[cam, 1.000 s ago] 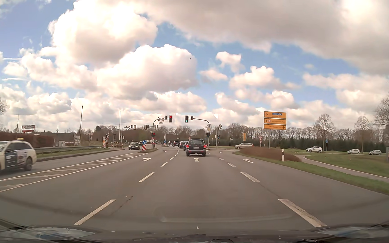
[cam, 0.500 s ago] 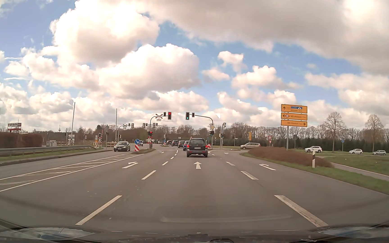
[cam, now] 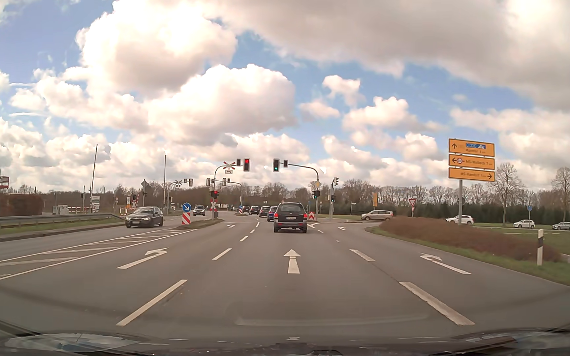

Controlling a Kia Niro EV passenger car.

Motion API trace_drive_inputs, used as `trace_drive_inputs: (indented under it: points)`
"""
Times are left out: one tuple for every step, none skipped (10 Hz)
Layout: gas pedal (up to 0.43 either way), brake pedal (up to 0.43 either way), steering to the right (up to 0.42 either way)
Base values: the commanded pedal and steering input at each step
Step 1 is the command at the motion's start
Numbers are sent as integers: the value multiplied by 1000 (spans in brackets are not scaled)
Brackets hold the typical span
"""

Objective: Follow the waypoints while adhering to traffic rules and regulations

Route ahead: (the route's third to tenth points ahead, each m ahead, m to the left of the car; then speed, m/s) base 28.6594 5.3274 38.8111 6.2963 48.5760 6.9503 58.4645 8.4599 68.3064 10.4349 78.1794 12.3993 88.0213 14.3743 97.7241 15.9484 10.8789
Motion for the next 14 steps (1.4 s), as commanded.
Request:
trace_drive_inputs:
  points:
    - [130, 0, -6]
    - [130, 0, -6]
    - [130, 0, -6]
    - [130, 0, -6]
    - [118, 0, -6]
    - [118, 0, -6]
    - [118, 0, -6]
    - [118, 0, -6]
    - [130, 0, -6]
    - [130, 0, -6]
    - [130, 0, -6]
    - [138, 0, -6]
    - [150, 0, -6]
    - [150, 0, -6]
